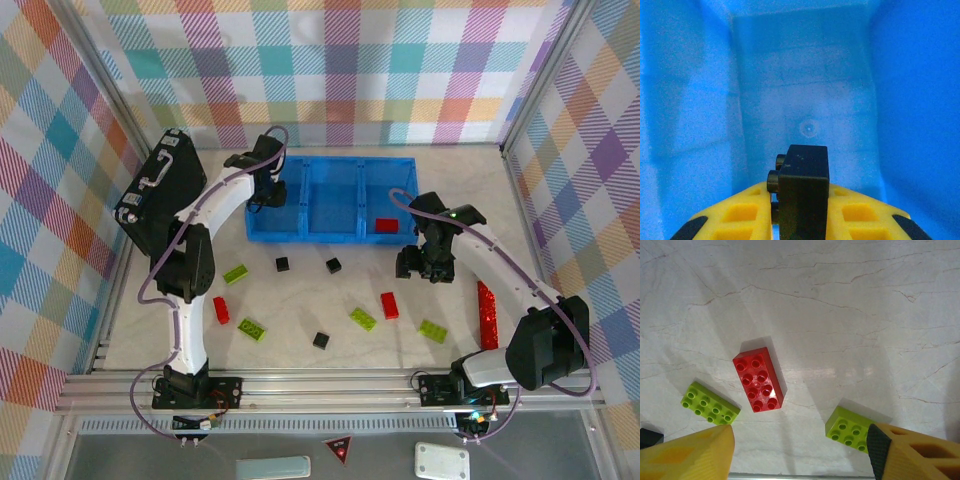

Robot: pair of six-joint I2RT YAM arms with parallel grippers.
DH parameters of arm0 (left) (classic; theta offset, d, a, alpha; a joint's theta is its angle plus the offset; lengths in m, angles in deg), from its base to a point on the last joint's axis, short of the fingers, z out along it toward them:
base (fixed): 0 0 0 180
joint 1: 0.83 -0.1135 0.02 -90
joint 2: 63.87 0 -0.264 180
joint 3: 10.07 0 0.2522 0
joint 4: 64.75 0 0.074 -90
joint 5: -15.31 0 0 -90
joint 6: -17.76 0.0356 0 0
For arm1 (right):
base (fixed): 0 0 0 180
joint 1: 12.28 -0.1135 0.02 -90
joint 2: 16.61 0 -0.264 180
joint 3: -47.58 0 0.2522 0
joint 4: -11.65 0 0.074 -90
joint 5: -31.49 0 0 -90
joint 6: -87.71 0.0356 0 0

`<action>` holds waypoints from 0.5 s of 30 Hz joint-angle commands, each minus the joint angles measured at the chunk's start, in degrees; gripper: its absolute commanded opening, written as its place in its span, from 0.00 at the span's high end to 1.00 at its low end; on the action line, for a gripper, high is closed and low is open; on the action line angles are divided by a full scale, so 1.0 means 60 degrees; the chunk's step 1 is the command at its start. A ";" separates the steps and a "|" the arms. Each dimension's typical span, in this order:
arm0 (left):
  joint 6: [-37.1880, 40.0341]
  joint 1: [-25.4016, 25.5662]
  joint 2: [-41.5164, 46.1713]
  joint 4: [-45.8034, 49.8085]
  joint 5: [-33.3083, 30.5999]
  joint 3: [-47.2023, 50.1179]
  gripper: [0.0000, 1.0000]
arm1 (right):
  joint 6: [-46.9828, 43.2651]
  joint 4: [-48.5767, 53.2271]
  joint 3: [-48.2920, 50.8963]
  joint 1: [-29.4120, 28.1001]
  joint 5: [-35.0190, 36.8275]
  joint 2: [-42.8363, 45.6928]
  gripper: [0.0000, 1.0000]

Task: Sort the legos into containers by color
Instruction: Place the lego in the container.

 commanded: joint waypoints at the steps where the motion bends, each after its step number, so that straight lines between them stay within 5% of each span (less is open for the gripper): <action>1: 0.0206 -0.0091 -0.0442 0.0074 0.0271 -0.0510 0.78 | 0.0054 0.0290 -0.0193 -0.0032 -0.0024 0.0108 0.28; 15: 0.0167 -0.0106 -0.2005 0.0417 0.0460 -0.1288 0.75 | 0.0028 0.0202 -0.0115 -0.0032 -0.0039 0.0006 0.28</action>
